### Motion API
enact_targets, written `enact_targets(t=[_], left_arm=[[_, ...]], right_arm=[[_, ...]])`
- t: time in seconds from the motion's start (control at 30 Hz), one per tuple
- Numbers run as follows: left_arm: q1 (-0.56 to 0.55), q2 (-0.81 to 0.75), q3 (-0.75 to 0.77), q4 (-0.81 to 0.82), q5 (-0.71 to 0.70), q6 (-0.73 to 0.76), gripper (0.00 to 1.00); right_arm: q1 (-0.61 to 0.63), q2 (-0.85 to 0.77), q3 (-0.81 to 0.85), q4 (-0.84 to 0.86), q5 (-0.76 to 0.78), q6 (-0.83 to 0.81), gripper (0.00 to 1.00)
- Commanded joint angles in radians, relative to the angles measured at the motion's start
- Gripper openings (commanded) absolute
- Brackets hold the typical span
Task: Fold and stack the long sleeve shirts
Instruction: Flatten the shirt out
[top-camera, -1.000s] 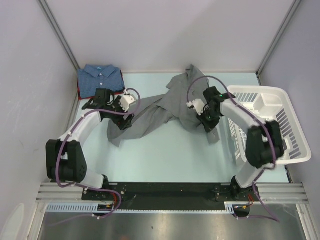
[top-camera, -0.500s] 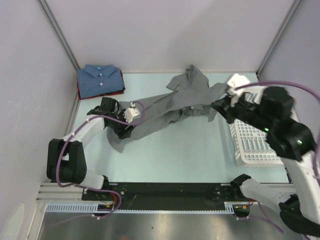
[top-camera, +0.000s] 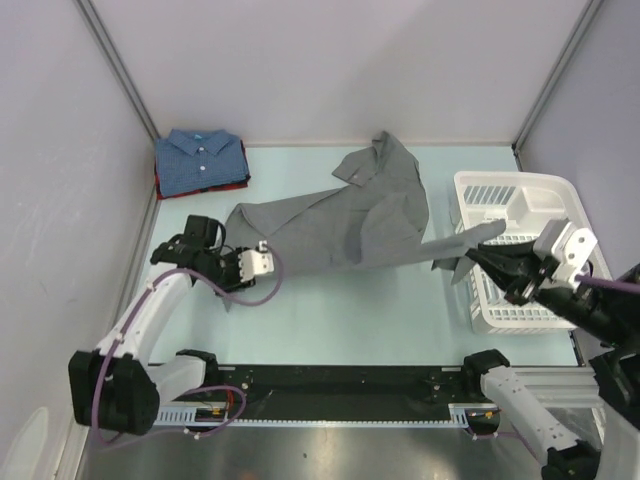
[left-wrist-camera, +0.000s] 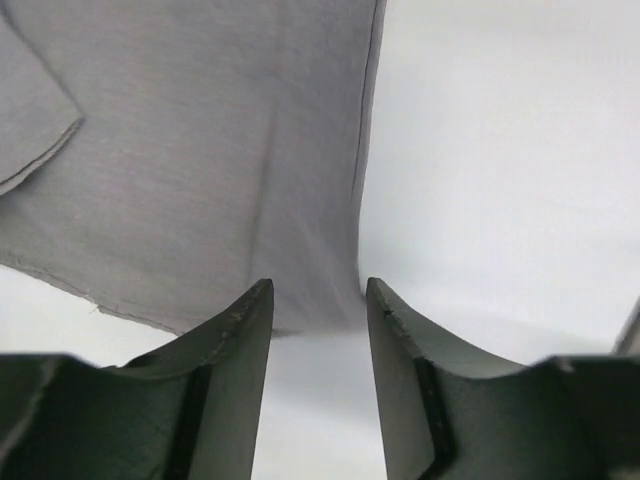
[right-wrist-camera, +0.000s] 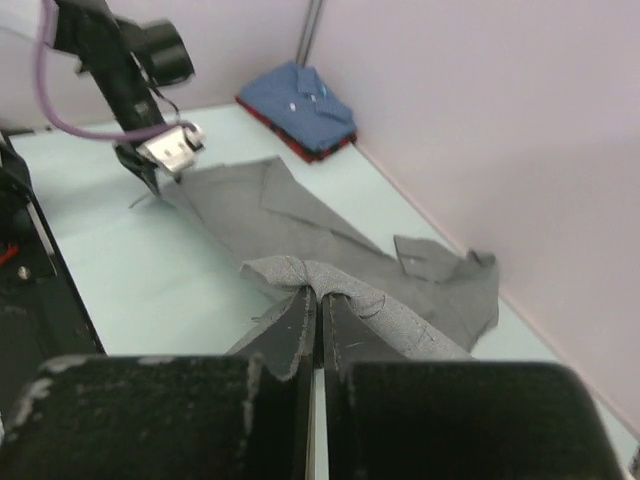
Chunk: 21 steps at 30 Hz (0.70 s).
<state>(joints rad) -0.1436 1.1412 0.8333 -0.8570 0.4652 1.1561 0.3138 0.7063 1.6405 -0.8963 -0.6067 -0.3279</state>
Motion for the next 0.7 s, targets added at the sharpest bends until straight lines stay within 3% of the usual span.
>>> enact_targets(t=[0.0,0.13,0.23,0.37,0.43,0.47,0.5,0.57,0.6,0.67], left_arm=[[-0.043,-0.121,-0.020,-0.249,-0.022,0.334,0.49],[-0.096,-0.162,-0.082,-0.290,-0.137,0.432,0.52],[-0.108,-0.121,-0.059,-0.284,-0.131,0.389,0.57],[-0.106,-0.054,0.082,-0.217,0.037,0.142,0.78],[-0.108,-0.051,0.180,-0.131,0.249,-0.074,0.99],[-0.126,-0.054,0.202,-0.076,0.310,-0.266,0.99],[-0.149,-0.072,0.213,0.084,0.382,-0.382,0.99],[-0.282,-0.095,0.213,0.264,0.339,-0.653,0.99],[-0.339,-0.113,0.208,0.394,0.290,-0.692,0.99],[-0.487,-0.106,0.222,0.449,0.103,-0.729,1.00]], right_arm=[[-0.161,-0.076,-0.079,-0.168,-0.302,-0.135,0.00],[-0.364,-0.148,-0.166,-0.273,-0.523,-0.351,0.00],[-0.530,-0.175,-0.226,-0.259,-0.707,-0.392,0.00],[-0.761,-0.179,-0.289,-0.101,-0.991,-0.292,0.00],[-0.889,-0.191,-0.265,-0.236,-1.045,-0.443,0.00],[-0.909,-0.192,-0.263,-0.345,-1.047,-0.567,0.00],[-0.912,-0.194,-0.280,-0.404,-1.048,-0.659,0.00],[-0.920,-0.200,-0.361,-0.276,-1.045,-0.492,0.00],[-0.933,-0.197,-0.392,-0.060,-1.039,-0.233,0.00],[-1.012,-0.156,-0.454,0.075,-1.022,-0.050,0.00]])
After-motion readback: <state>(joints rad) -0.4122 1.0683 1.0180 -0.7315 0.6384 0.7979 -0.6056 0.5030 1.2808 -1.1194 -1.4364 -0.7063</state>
